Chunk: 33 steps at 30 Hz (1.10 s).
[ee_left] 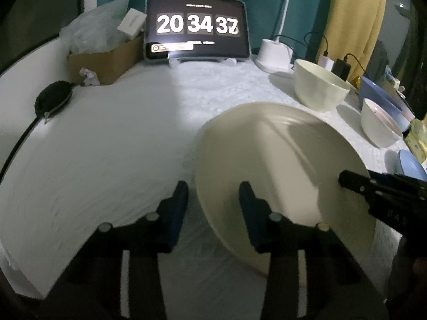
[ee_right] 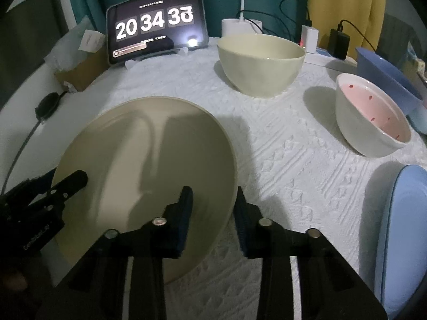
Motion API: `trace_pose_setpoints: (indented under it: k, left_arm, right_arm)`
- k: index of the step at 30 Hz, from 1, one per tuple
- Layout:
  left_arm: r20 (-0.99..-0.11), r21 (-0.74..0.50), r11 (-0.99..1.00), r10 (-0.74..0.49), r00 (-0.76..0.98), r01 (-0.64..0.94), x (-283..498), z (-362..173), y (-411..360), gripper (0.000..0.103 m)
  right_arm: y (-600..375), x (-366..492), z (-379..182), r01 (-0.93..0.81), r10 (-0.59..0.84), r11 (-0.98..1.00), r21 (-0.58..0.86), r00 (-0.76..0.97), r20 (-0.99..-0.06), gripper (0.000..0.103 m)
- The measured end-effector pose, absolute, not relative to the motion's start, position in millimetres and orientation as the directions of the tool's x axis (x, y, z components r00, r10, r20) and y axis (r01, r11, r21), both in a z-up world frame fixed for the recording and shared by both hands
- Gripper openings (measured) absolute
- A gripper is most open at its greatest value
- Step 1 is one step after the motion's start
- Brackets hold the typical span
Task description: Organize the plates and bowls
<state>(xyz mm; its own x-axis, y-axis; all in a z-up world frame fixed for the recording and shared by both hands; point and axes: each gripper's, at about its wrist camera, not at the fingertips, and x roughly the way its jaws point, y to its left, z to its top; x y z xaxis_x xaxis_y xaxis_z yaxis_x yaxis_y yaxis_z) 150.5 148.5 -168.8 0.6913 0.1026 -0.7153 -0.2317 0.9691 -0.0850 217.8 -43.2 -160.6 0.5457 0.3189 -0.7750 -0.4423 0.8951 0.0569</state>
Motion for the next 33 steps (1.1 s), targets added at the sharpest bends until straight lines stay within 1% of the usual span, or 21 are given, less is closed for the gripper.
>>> trace_pose_setpoints:
  k: [3,8,15,33]
  left_arm:
    - [-0.717,-0.099,0.972,0.079,0.693,-0.213,151.0,-168.6,145.4,0.035]
    - [-0.717,-0.107,0.971,0.073,0.693,-0.213,149.7,-168.0,142.0,0.035]
    - [-0.712,-0.117,0.974,0.053,0.7,-0.193,146.7,-164.3,130.6,0.035]
    - [-0.666,-0.098,0.988,0.024,0.745,-0.119,137.9,-141.9,90.1,0.035]
  right_arm:
    - [-45.3,218.7,-160.4,-0.439,0.326,0.896,0.069,0.545,-0.773,0.026]
    - [-48.3,215.2,-158.3,-0.438,0.325,0.897,0.065,0.552,-0.768,0.025]
    - [-58.3,210.5,-152.3,-0.424,0.315,0.904,0.055,0.574,-0.756,0.025]
    - [-105.1,193.5,-134.6,-0.374,0.308,0.925,0.067,0.635,-0.708,0.025]
